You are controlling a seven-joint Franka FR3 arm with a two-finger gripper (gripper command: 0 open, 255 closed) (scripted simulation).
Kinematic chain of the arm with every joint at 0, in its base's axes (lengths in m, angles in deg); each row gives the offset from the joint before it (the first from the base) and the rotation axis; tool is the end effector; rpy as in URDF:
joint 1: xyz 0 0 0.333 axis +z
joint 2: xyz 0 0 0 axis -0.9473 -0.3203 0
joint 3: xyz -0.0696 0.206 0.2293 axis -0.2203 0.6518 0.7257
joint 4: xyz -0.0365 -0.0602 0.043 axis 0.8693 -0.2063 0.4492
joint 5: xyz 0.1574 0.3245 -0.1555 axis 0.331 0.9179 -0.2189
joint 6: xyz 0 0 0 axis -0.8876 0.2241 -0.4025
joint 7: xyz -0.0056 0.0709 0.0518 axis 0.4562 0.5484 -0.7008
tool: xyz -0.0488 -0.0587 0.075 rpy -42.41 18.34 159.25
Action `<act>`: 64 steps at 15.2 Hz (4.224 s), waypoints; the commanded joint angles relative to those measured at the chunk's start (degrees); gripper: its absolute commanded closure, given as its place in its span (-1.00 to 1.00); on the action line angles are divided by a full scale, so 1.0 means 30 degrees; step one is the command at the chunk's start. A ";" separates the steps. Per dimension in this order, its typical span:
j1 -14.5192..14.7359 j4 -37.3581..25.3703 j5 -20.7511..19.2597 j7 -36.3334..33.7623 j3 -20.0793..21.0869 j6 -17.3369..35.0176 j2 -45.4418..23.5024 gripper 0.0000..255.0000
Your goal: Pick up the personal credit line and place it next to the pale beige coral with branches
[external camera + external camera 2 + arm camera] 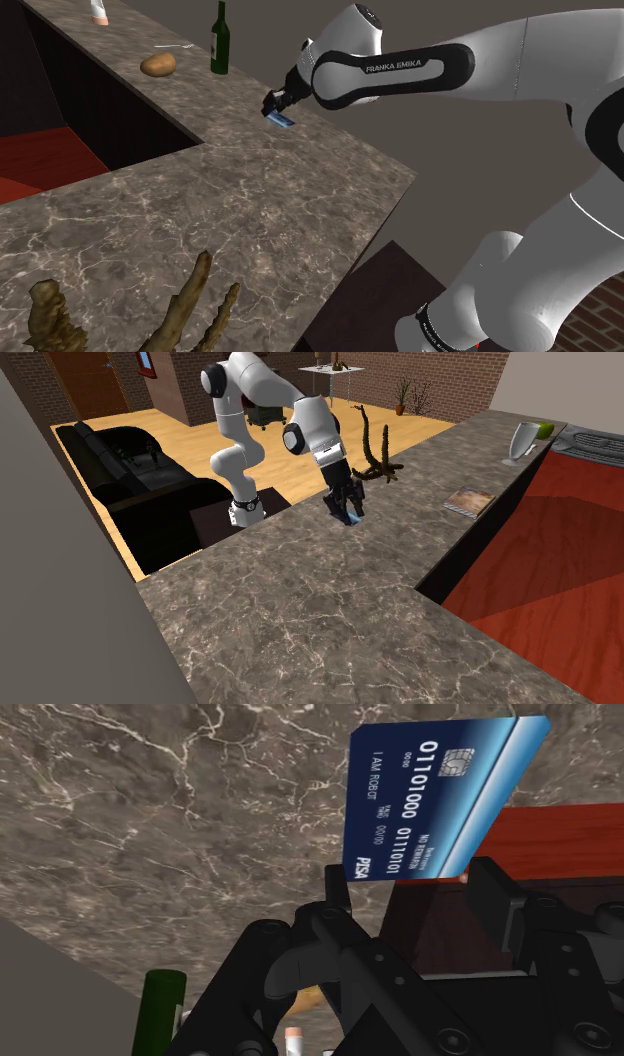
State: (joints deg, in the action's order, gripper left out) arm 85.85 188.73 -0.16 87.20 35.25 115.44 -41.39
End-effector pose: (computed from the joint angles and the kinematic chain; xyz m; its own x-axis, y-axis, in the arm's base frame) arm 0.5739 0.0892 0.5024 0.8151 0.1775 0.5515 0.2104 -0.9776 0.0037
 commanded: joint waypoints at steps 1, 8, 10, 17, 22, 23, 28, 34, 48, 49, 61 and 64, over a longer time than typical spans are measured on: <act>-0.0013 -0.0254 -0.0058 -0.0035 -0.0008 -0.0484 0.0219 1.00; -0.0030 -0.1568 -0.0240 -0.0205 0.0005 -0.2244 0.0670 1.00; -0.0033 -0.1981 -0.0279 -0.0243 0.0008 -0.2748 0.0762 1.00; -0.0042 -0.3563 -0.0377 -0.0348 0.0018 -0.4523 0.0958 1.00; -0.0045 -0.4829 -0.0417 -0.0403 0.0021 -0.5804 0.0973 1.00; -0.0046 -0.5097 -0.0423 -0.0412 0.0021 -0.6062 0.0963 1.00; -0.0049 -0.6514 -0.0438 -0.0449 0.0019 -0.7366 0.0849 1.00; -0.0054 -0.8404 -0.0430 -0.0479 0.0007 -0.8967 0.0559 1.00; 0.0091 -1.2642 -0.0584 -0.0891 0.0135 -1.2529 -0.0112 1.00; 0.0272 -1.1938 -0.0852 -0.1296 0.0335 -1.2415 0.0485 1.00; 0.1685 -0.6277 -0.2917 -0.6226 0.3479 -1.2573 0.6049 1.00; 0.1960 -0.5496 -0.3134 -0.7439 0.4398 -1.2920 0.7050 1.00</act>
State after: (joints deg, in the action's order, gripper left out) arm 91.44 171.44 -9.35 66.20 47.49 77.26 -21.46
